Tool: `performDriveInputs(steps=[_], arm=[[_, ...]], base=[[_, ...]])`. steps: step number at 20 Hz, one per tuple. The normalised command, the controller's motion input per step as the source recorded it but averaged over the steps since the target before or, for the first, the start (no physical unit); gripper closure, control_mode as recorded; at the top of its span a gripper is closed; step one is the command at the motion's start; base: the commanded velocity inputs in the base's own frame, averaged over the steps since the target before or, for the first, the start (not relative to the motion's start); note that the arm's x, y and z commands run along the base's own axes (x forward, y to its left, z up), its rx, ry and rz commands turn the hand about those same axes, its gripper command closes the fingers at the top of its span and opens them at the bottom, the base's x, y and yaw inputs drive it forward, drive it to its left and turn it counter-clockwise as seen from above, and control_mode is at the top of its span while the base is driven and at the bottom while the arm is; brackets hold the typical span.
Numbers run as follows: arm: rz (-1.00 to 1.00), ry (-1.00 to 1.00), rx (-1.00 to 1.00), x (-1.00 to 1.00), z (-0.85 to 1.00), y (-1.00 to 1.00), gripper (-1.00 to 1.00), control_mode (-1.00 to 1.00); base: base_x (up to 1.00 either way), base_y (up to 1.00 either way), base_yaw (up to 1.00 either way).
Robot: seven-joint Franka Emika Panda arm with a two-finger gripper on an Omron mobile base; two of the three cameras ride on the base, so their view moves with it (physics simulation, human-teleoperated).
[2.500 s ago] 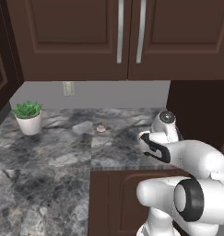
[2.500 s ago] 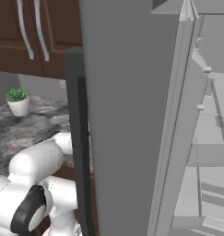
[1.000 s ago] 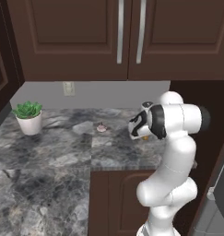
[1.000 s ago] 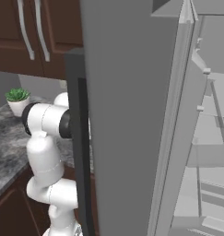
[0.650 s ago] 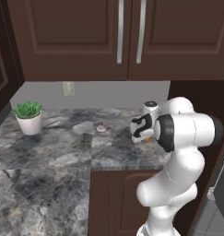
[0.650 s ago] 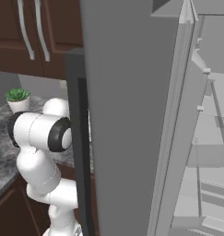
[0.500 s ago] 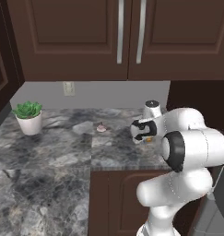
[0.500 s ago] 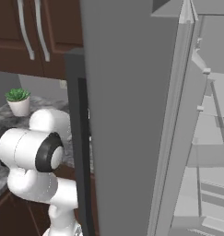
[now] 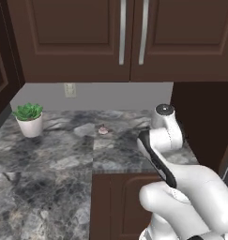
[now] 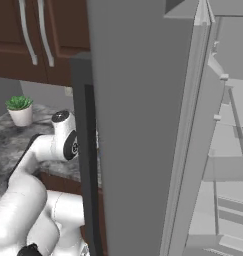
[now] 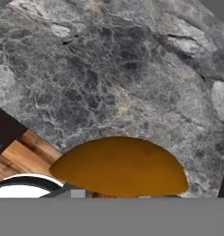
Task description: Place the liquor on the top shelf of the fridge to keep it out of children's reach, and place the mushroom and garlic on lower shelves for easy access.
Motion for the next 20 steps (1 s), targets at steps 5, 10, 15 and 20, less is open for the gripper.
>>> performDriveInputs(steps=[5,10,15,20], arm=[[0.0,-0.19,0.13,-1.0,1.0,0.14,1.0,-1.0],[0.0,-0.27,0.1,-0.98,1.0,0.14,1.0,-1.0],[0.0,-0.08,0.0,-0.72,0.59,0.03,1.0,-1.0],[0.0,-0.05,-0.03,-0.69,0.15,0.0,1.0,-1.0]], base=[[0.0,0.0,0.0],[0.0,0.0,0.0],[0.0,0.0,0.0],[0.0,0.0,0.0]])
